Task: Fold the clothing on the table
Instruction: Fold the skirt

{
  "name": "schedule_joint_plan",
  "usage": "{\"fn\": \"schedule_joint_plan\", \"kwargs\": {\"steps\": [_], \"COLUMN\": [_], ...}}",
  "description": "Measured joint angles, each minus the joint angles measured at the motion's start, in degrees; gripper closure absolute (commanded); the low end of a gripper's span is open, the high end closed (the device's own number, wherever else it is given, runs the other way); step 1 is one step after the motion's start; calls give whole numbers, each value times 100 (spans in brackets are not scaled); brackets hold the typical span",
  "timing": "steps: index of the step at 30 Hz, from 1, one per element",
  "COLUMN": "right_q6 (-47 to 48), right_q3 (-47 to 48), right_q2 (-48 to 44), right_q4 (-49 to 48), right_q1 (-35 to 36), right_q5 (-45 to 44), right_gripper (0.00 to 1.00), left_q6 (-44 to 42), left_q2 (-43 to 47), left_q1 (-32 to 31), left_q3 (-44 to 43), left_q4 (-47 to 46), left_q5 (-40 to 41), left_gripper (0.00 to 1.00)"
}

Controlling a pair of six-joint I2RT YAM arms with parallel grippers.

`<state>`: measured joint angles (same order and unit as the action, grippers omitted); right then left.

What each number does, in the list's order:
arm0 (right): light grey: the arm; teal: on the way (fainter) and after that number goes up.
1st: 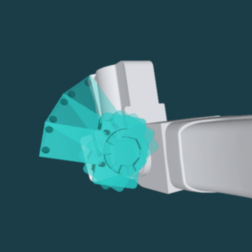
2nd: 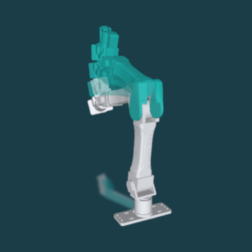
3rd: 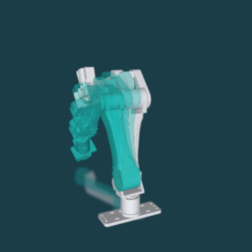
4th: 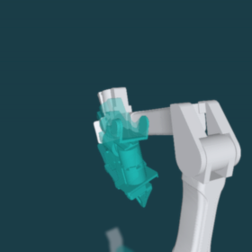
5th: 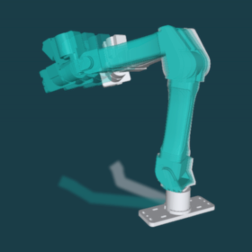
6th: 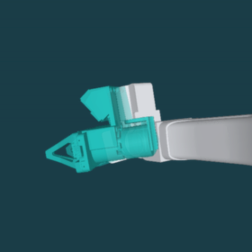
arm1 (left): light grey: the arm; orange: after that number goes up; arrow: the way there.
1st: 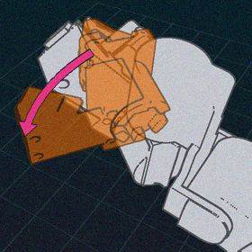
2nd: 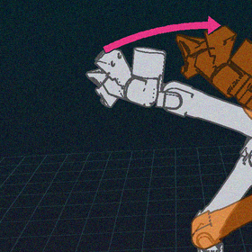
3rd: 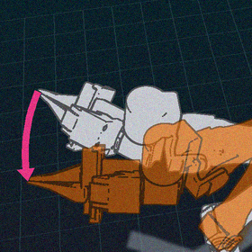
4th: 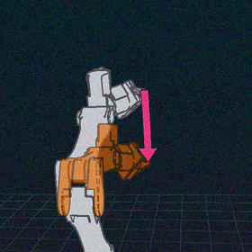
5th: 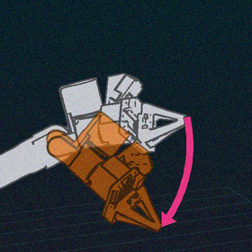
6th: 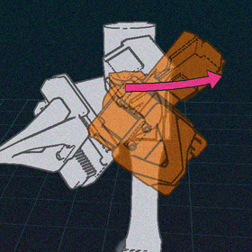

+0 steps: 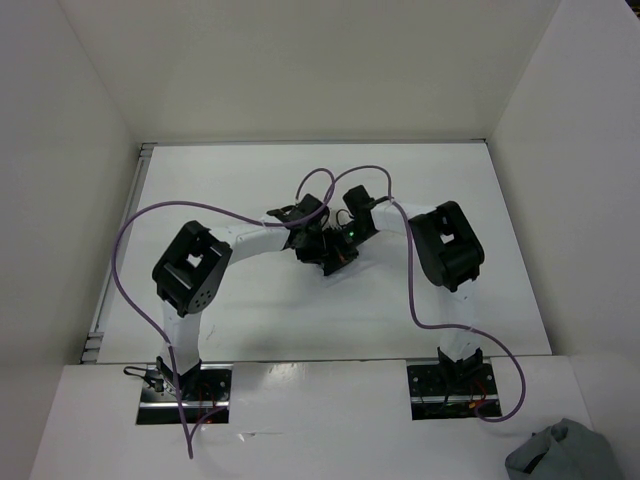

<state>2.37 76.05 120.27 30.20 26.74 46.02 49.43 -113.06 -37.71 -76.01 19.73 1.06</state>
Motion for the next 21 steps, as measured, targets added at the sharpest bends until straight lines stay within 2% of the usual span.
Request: {"fn": "schedule_joint_plan", "kwargs": {"steps": [5, 8, 14, 17, 21], "right_q6": [160, 310, 557, 505, 380], "right_q3": [-142, -577, -750, -737, -568], "right_q2": [-87, -562, -1504, -1506, -881], "right_q4": [-85, -37, 129, 125, 166], "right_q1": [-4, -96, -531, -737, -800], "right_q5": [190, 400, 1032, 1060, 813], "right_gripper": [100, 100, 100, 100, 100], "left_q6": [4, 2, -105, -162, -188], "left_q2": [11, 133, 1143, 1508, 1303], "left_q1": [24, 26, 46, 37, 37], "left_q3": [0, 57, 420, 411, 271], "left_q4": [31, 52, 74, -96, -173], "left_q5": [-44, 107, 717, 833, 852], "left_gripper": [76, 76, 73, 72, 73]}}
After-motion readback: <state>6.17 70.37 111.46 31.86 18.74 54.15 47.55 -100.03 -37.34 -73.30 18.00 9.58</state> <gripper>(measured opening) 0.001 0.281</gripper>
